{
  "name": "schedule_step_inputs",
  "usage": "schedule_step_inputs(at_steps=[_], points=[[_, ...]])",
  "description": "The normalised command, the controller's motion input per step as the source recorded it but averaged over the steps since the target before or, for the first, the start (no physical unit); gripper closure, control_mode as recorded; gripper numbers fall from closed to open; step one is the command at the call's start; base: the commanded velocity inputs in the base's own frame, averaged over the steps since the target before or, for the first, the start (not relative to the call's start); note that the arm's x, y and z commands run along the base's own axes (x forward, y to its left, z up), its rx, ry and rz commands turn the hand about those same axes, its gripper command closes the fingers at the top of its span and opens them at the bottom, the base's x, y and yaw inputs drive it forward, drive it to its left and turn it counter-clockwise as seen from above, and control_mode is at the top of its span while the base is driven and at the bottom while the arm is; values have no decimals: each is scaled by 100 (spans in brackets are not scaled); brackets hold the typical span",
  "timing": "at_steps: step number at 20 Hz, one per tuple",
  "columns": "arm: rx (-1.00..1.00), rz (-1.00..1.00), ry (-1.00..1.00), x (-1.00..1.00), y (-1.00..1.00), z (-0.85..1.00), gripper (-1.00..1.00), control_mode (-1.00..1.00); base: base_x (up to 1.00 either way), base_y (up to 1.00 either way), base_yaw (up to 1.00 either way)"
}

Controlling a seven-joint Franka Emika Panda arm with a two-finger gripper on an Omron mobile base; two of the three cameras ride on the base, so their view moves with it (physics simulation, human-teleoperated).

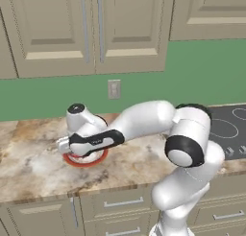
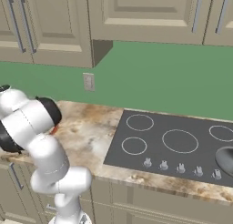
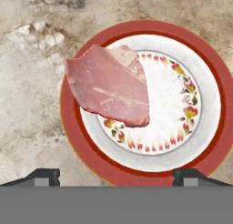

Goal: Place the steak on the plate and place the tomato on the same plate.

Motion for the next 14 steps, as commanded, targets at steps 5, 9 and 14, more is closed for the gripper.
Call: schedule_step_inputs(at_steps=[5,9,14], points=[[17,-13,0,-30,-65,25,-100,-100,0,0,0],[14,-12,0,-28,-61,24,-100,-100,0,0,0],[6,-9,0,-33,-53,20,-100,-100,0,0,0]])
